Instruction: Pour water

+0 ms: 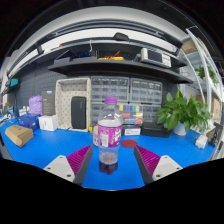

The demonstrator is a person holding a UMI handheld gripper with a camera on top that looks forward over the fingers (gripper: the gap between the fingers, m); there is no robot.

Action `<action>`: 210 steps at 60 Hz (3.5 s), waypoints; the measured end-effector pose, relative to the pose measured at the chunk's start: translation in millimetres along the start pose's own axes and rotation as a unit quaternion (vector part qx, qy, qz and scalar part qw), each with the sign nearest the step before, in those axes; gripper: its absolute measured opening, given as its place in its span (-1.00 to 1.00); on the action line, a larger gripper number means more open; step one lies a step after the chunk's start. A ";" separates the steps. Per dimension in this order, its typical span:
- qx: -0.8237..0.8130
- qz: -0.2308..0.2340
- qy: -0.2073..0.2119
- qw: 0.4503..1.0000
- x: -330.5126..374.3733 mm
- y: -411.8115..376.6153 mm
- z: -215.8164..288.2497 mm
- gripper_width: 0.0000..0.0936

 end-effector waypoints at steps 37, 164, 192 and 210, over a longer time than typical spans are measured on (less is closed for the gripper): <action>-0.005 0.055 0.029 0.998 -92.4 -17.5 6.9 -0.10; 0.253 -0.012 0.039 0.967 -247.0 73.4 125.3 -0.20; 0.006 0.058 0.014 0.998 -283.5 88.7 56.5 -0.19; 0.006 0.052 0.022 0.998 -281.0 89.6 54.5 0.07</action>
Point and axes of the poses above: the point between the fingertips, and its own axes, seen from behind it with the camera up: y to the right, z up, x backward, against the way the camera looks, the point moved 4 cm from there along x, backward, against the way the camera looks, and after that the axes turned 9 degrees about -x, right-handed, at the moved point
